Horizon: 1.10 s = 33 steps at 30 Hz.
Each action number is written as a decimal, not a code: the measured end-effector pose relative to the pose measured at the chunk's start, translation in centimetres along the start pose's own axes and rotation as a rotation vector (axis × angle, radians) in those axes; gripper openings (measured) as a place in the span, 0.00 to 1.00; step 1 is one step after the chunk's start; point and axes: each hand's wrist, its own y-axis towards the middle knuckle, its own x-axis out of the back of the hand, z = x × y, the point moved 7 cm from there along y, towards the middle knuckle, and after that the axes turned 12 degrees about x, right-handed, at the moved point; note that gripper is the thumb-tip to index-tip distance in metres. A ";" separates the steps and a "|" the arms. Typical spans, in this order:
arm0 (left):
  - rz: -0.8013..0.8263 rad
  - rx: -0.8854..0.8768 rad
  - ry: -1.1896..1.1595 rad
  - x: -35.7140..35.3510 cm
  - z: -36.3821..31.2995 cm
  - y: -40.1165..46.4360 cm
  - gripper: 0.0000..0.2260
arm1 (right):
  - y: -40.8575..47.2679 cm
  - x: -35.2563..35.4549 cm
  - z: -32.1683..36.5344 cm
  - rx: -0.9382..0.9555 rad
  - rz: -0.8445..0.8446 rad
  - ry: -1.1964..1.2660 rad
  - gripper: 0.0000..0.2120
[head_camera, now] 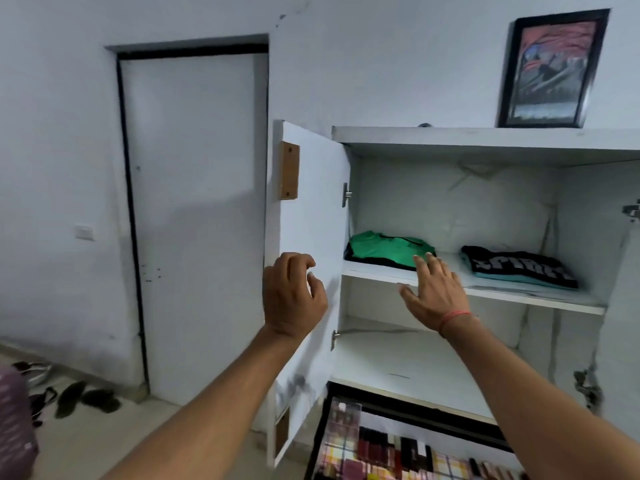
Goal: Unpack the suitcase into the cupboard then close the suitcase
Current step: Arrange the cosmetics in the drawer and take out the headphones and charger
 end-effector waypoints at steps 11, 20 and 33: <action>0.406 0.882 -0.375 -0.5 6.3 1.2 0.20 | -1.3 1.7 2.1 -0.012 -0.004 -0.012 0.33; 0.497 0.915 -0.363 -0.4 6.0 1.4 0.12 | -3.8 3.2 1.4 -0.030 -0.002 -0.013 0.33; 0.678 0.448 -0.302 -6.4 -4.7 -2.5 0.19 | -6.5 4.0 -5.0 -0.136 0.012 0.016 0.34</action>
